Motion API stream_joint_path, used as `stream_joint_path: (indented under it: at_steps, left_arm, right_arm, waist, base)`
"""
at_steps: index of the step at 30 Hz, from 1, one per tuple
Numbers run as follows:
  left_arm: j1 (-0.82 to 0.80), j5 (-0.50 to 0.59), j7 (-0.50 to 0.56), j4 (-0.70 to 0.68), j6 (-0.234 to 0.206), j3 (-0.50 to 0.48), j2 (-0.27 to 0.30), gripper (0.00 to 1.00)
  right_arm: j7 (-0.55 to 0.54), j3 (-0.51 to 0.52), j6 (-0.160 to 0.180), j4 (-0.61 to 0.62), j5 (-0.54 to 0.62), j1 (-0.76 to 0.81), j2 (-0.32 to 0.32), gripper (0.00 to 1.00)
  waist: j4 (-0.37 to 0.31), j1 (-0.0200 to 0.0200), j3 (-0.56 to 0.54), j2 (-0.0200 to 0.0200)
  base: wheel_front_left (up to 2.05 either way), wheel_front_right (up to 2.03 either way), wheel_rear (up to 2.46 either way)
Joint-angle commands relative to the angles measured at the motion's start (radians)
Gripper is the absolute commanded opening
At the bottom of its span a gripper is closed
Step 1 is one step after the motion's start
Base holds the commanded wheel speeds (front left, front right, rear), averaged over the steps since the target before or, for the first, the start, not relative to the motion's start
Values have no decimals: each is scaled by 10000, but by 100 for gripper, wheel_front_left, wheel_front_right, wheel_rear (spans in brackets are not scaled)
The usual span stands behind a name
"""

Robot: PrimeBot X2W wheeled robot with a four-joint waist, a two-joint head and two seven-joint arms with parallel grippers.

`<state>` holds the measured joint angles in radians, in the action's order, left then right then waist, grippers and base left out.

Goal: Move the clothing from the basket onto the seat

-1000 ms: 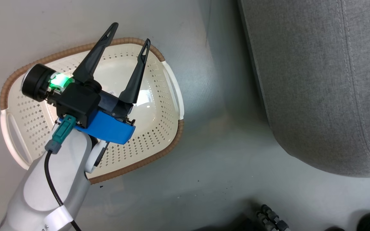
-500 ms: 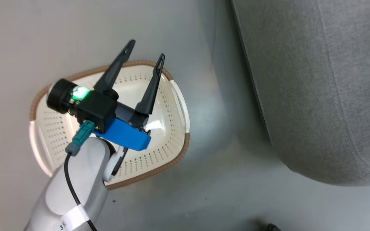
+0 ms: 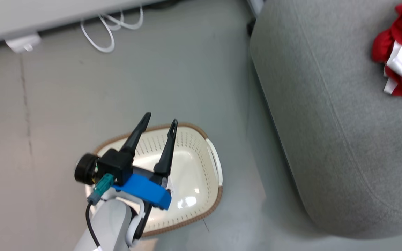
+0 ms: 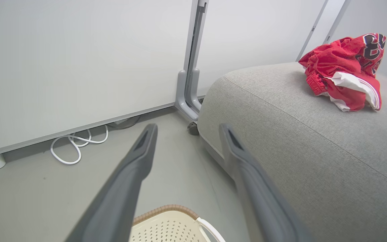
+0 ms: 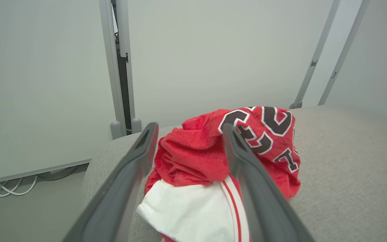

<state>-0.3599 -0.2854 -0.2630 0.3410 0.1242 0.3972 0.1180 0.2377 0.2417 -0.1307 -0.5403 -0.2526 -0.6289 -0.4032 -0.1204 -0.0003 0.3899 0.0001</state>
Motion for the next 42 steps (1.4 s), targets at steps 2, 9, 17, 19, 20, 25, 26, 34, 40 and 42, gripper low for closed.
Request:
stream_joint_path:
  at_steps: [2, 9, 17, 19, 20, 25, 26, 34, 40, 42]
  left_arm:
    - [412, -102, -26, 103, 58, -214, -115, 100]
    - [1361, -222, -24, 383, 60, -698, -328, 100]
    - [1951, -291, -24, 683, 68, -1259, -433, 100]
    - [2038, -273, -26, 743, 69, -1438, -444, 100]
    - [2104, -249, -26, 778, 69, -1508, -449, 100]
    - [2215, -202, -24, 975, 70, -1741, -432, 100]
    - [2231, -189, -26, 1014, 69, -1804, -427, 100]
    - [2334, -58, -26, 1249, 70, -2382, -456, 100]
    - [2357, -41, -25, 1393, 70, -2522, -427, 100]
    - [2363, -22, -25, 1419, 70, -2601, -417, 100]
  right_arm:
    - [-200, -10, -1, 416, 79, 729, 255, 100]
    - [-731, -28, 1, 1753, 309, 2499, 1054, 100]
    - [-1202, -234, -1, 3092, 527, 4046, 1897, 100]
    - [-1260, -331, -1, 3341, 642, 4324, 2064, 100]
    - [-1276, -396, -1, 3435, 672, 4476, 2171, 100]
    - [-1197, -511, -1, 3746, 871, 4947, 2554, 100]
    - [-1190, -532, -1, 3806, 930, 5070, 2659, 100]
    - [-1028, -769, -1, 3991, 1258, 5645, 3244, 100]
    - [-863, -1004, -1, 3779, 1436, 5831, 3444, 100]
    - [-840, -1077, -1, 3731, 1490, 5882, 3476, 100]
  waist:
    - [557, 3, -1289, -1]
    - [1106, 3, -2572, -1]
    - [1626, 3, -3335, -1]
    - [1712, 3, -3475, -1]
    - [1746, 3, -3560, -1]
    - [1882, 3, -3821, -1]
    - [1921, 3, -3863, -1]
    - [2115, 3, -4125, -1]
    - [2282, 3, -4246, -1]
    - [2330, 3, -4263, -1]
  base:
    - [0, 0, 0]
    - [0, 0, 0]
    - [0, 0, 0]
    - [0, 0, 0]
    - [0, 0, 0]
    - [0, 0, 0]
    - [0, 0, 0]
    - [0, 0, 0]
    - [0, 0, 0]
    - [0, 0, 0]
